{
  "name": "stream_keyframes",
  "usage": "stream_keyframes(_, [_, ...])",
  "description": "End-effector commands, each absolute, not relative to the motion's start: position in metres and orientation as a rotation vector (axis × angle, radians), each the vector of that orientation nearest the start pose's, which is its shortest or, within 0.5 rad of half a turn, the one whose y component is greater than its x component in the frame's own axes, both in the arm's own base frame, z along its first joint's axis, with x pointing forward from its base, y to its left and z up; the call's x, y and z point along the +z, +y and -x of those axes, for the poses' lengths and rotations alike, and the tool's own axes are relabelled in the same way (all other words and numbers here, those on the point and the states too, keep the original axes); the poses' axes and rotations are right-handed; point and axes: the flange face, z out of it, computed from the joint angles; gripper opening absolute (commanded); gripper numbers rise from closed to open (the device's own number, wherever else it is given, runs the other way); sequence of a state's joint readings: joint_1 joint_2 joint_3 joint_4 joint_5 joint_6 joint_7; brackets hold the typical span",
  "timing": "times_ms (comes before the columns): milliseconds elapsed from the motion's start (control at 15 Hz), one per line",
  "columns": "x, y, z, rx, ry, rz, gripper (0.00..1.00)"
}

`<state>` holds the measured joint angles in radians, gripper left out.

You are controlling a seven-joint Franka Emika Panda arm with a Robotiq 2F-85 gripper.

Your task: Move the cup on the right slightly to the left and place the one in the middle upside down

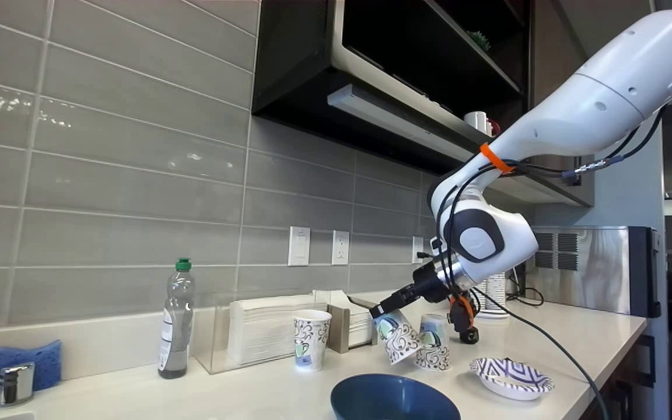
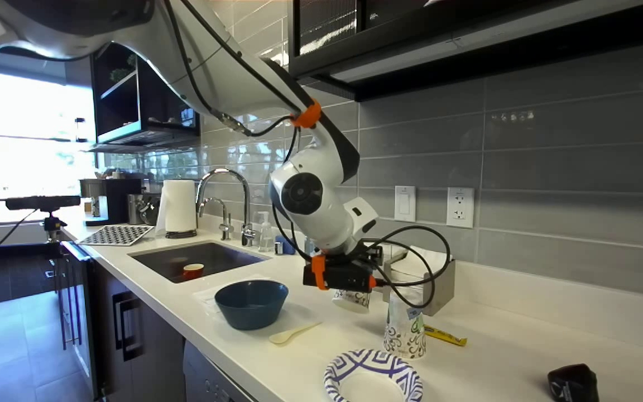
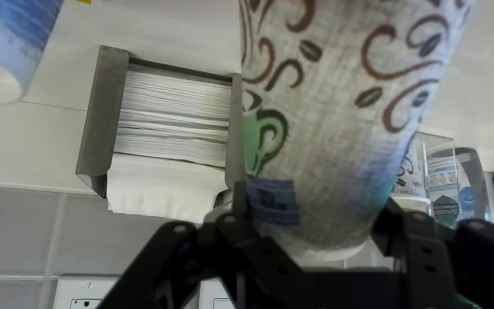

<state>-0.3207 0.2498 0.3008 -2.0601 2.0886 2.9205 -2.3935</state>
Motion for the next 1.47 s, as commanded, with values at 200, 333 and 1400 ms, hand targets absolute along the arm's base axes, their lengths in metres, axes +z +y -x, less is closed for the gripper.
stream_keyframes(200, [0.299,-0.070,-0.568,-1.523,-0.411,2.685,0.41])
stream_keyframes(333, [0.292,-0.068,-0.567,-1.524,-0.397,2.692,0.41])
stream_keyframes(1400, [0.306,-0.063,-0.562,-1.553,-0.422,2.734,1.00])
